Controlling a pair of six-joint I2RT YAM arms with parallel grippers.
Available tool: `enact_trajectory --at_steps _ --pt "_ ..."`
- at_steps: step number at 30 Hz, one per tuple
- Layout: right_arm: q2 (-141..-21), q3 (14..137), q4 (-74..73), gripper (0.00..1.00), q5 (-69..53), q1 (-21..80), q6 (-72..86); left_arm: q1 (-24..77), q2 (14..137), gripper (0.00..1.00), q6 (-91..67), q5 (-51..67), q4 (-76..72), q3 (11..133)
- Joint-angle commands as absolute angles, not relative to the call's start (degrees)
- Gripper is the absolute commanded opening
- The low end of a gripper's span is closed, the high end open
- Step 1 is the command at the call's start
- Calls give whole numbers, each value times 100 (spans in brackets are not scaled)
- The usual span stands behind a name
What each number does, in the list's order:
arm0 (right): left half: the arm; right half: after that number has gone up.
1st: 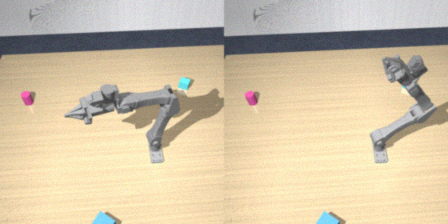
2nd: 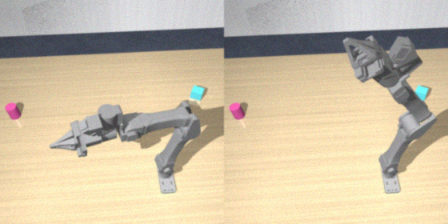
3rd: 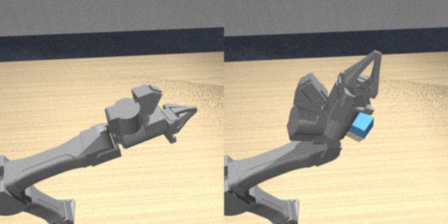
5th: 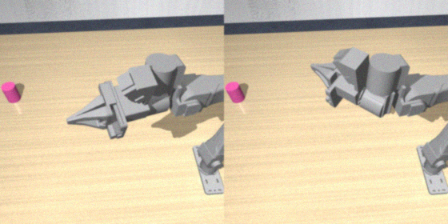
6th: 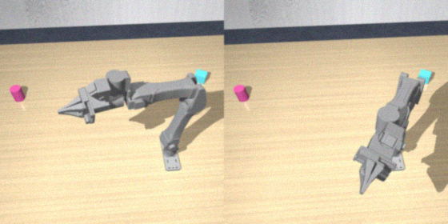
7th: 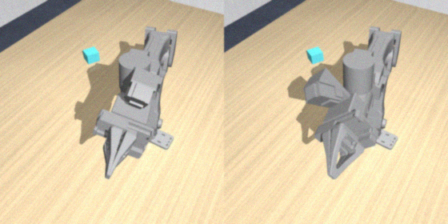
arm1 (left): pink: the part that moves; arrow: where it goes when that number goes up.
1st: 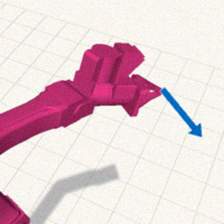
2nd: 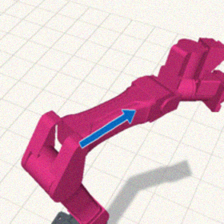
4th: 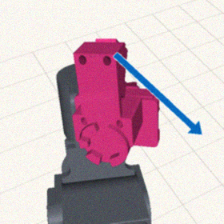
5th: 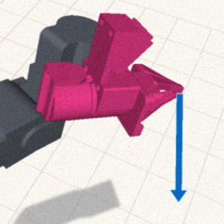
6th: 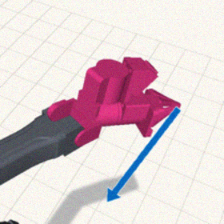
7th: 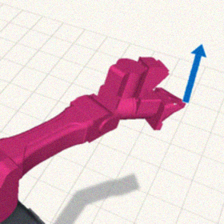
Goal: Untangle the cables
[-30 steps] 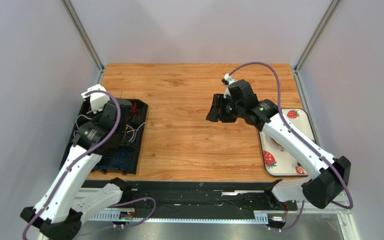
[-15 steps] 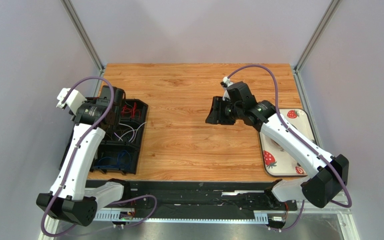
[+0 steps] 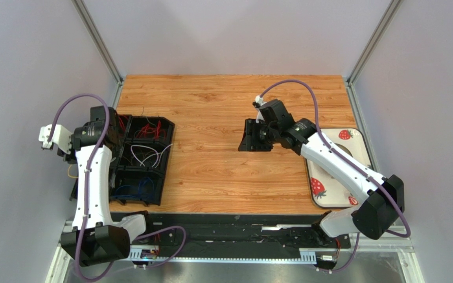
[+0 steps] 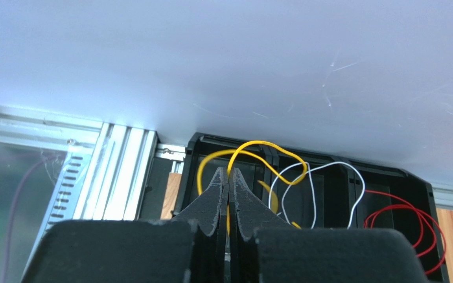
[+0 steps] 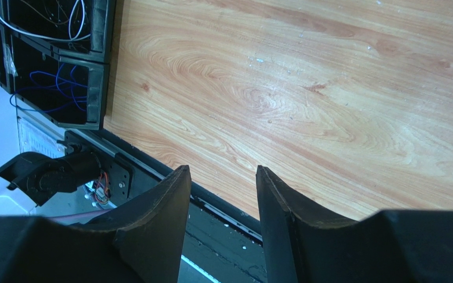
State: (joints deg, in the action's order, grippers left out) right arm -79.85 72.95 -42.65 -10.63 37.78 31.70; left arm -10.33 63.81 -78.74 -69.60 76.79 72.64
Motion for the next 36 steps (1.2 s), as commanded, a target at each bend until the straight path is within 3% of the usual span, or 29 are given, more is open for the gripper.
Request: enact_trajectory --at_steps 1,21,24,25,27,31,33,36 --pt "-7945 7392 -4342 48 -1020 3893 3199 -1336 6311 0 -8541 -6768 9650 7085" --pt "-7919 7040 -4254 48 -941 3990 3217 -1679 6698 0 -8903 -6548 9642 6900" --pt "-7884 6996 -4263 48 -932 3990 3225 -1696 6610 11 -8956 -6530 9633 6847" --pt "-7875 6996 -4263 48 -932 3990 3217 -1696 6601 23 -8965 -6522 9633 6838" --pt "-7875 6979 -4263 48 -932 3990 3208 -1731 6592 33 -8974 -6513 9633 6838" --pt "-7892 6987 -4263 48 -932 3990 3217 -1810 6592 62 -8965 -6504 9633 6820" --pt "-7901 6987 -4254 48 -932 3990 3217 -1828 6601 69 -8956 -6478 9633 6820" --pt "-7945 7005 -4254 48 -949 3990 3226 -1828 6592 70 -8939 -6478 9624 6838"
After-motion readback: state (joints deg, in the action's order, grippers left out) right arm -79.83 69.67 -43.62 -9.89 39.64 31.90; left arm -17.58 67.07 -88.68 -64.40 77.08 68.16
